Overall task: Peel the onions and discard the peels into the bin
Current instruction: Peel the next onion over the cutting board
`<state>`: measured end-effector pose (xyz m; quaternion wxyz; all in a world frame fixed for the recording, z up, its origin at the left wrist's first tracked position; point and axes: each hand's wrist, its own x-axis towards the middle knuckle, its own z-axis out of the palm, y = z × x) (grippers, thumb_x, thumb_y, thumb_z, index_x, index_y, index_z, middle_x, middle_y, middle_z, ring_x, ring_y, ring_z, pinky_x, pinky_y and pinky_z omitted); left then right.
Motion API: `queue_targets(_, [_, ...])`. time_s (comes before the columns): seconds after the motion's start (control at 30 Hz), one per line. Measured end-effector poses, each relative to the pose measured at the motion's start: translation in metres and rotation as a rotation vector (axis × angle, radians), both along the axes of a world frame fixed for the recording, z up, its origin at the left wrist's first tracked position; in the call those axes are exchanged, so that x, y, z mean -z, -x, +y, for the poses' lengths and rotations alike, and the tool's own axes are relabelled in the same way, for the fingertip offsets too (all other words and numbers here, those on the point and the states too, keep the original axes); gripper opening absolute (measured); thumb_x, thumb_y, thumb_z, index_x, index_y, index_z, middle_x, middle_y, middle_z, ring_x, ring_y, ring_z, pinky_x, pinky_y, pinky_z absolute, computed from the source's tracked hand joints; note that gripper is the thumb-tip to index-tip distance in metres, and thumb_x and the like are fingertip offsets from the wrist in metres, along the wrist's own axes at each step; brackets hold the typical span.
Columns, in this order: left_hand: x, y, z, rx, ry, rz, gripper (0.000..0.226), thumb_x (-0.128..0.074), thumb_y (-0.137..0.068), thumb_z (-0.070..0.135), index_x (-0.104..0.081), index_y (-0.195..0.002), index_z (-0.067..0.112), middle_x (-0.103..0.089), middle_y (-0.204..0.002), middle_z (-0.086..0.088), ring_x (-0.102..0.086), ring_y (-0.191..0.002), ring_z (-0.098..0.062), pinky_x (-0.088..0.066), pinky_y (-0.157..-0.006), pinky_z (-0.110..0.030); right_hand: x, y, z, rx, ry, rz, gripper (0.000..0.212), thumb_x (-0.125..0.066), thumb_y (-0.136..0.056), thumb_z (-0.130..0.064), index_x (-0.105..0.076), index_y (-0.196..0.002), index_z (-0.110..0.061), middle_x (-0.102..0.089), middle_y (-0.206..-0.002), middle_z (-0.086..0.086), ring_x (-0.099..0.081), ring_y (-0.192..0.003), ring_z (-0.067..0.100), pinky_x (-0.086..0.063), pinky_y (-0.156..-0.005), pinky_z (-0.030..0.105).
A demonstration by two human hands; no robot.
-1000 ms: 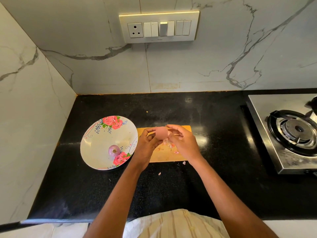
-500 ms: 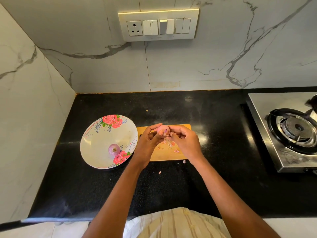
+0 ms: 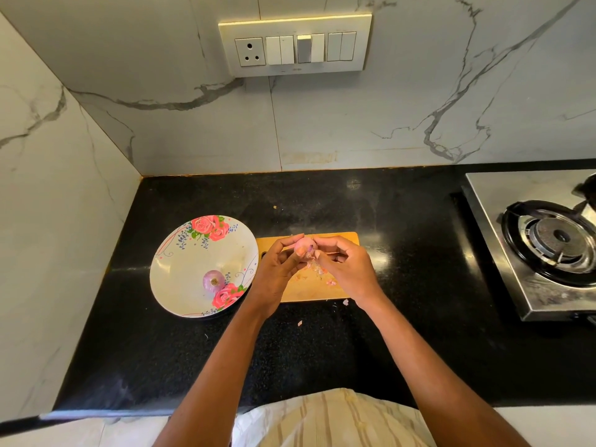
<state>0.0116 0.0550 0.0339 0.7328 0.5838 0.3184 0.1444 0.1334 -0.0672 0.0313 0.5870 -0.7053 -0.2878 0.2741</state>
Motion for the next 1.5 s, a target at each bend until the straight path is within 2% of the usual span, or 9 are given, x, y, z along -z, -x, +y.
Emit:
queue_targets(0.23, [-0.003,-0.001,-0.006,-0.018,-0.008,-0.021,0.043,-0.070,-0.085,0.036,-0.060,-0.126,0.027,-0.071,-0.123,0.002,-0.067,-0.117,-0.015,-0.055,-0.098,-0.030,0.002,0.002,0.003,0.103,0.060,-0.040,0.026,-0.073,-0.091,-0.006,-0.073,-0.106,-0.027,-0.074,-0.101,-0.014,-0.069,-0.096,0.000,-0.057,-0.088,0.023])
queue_targets(0.5, [0.001,-0.002,-0.005,-0.041,-0.025,0.011,0.046,-0.074,-0.082,0.043,-0.059,-0.125,0.033,-0.066,-0.131,0.002,-0.063,-0.122,-0.017,-0.053,-0.101,-0.034,-0.004,0.007,0.002,0.085,-0.012,0.063,0.022,-0.078,-0.089,-0.016,-0.071,-0.109,-0.020,-0.073,-0.107,-0.008,-0.070,-0.096,-0.002,-0.057,-0.080,0.017])
queue_targets(0.77, [0.000,0.000,-0.002,-0.075,0.027,-0.005,0.066,-0.082,-0.074,0.048,-0.055,-0.128,0.021,-0.065,-0.130,-0.007,-0.065,-0.119,-0.022,-0.054,-0.102,-0.040,-0.001,0.009,0.006,0.138,0.002,0.011,0.016,-0.078,-0.090,-0.015,-0.071,-0.101,-0.025,-0.074,-0.099,-0.008,-0.070,-0.091,0.003,-0.058,-0.079,0.021])
queue_targets(0.87, [-0.002,0.001,-0.001,-0.082,0.101,-0.027,0.051,-0.070,-0.089,0.033,-0.051,-0.133,0.015,-0.065,-0.130,-0.010,-0.068,-0.117,-0.023,-0.053,-0.104,-0.039,0.004,0.001,0.006,0.180,0.062,0.043,0.011,-0.079,-0.089,-0.022,-0.073,-0.099,-0.023,-0.074,-0.096,-0.009,-0.070,-0.088,0.001,-0.059,-0.080,0.023])
queue_targets(0.97, [-0.005,0.001,-0.001,-0.091,0.107,-0.019,0.039,-0.063,-0.096,0.027,-0.053,-0.132,0.016,-0.067,-0.127,-0.005,-0.069,-0.113,-0.021,-0.055,-0.098,-0.034,0.010,-0.003,0.008,0.172,0.138,0.049,0.010,-0.069,-0.097,-0.031,-0.074,-0.099,-0.024,-0.076,-0.095,-0.008,-0.073,-0.088,0.006,-0.061,-0.080,0.033])
queue_targets(1.07, [-0.006,0.001,-0.001,-0.115,0.138,-0.029,0.040,-0.065,-0.095,0.024,-0.053,-0.131,0.013,-0.070,-0.123,-0.006,-0.069,-0.114,-0.021,-0.055,-0.099,-0.033,0.001,0.002,0.007,0.090,0.128,0.038,0.021,-0.068,-0.096,-0.038,-0.071,-0.112,-0.025,-0.073,-0.106,-0.012,-0.070,-0.098,0.002,-0.059,-0.080,0.025])
queue_targets(1.2, [-0.002,0.001,0.001,-0.101,0.144,-0.035,0.050,-0.071,-0.088,0.026,-0.053,-0.132,0.011,-0.065,-0.130,-0.012,-0.066,-0.119,-0.024,-0.053,-0.104,-0.040,-0.006,0.011,0.008,0.014,0.055,0.073,0.035,-0.071,-0.094,-0.035,-0.067,-0.128,-0.025,-0.071,-0.116,-0.010,-0.071,-0.102,0.007,-0.058,-0.073,0.023])
queue_targets(1.37, [0.000,0.001,0.003,-0.085,0.109,-0.017,0.053,-0.073,-0.085,0.028,-0.052,-0.132,0.012,-0.063,-0.133,-0.011,-0.066,-0.120,-0.024,-0.053,-0.105,-0.042,-0.008,0.008,0.007,0.027,0.030,0.025,0.032,-0.076,-0.092,-0.027,-0.071,-0.123,-0.020,-0.072,-0.112,-0.011,-0.069,-0.103,0.004,-0.060,-0.075,0.025])
queue_targets(1.5, [0.002,0.002,0.003,-0.070,0.109,-0.023,0.039,-0.068,-0.094,0.018,-0.054,-0.131,0.013,-0.064,-0.132,-0.010,-0.066,-0.120,-0.023,-0.054,-0.103,-0.040,-0.005,0.006,0.005,0.027,-0.008,0.018,0.026,-0.077,-0.091,-0.017,-0.074,-0.117,-0.016,-0.074,-0.112,-0.008,-0.069,-0.102,0.006,-0.059,-0.086,0.027])
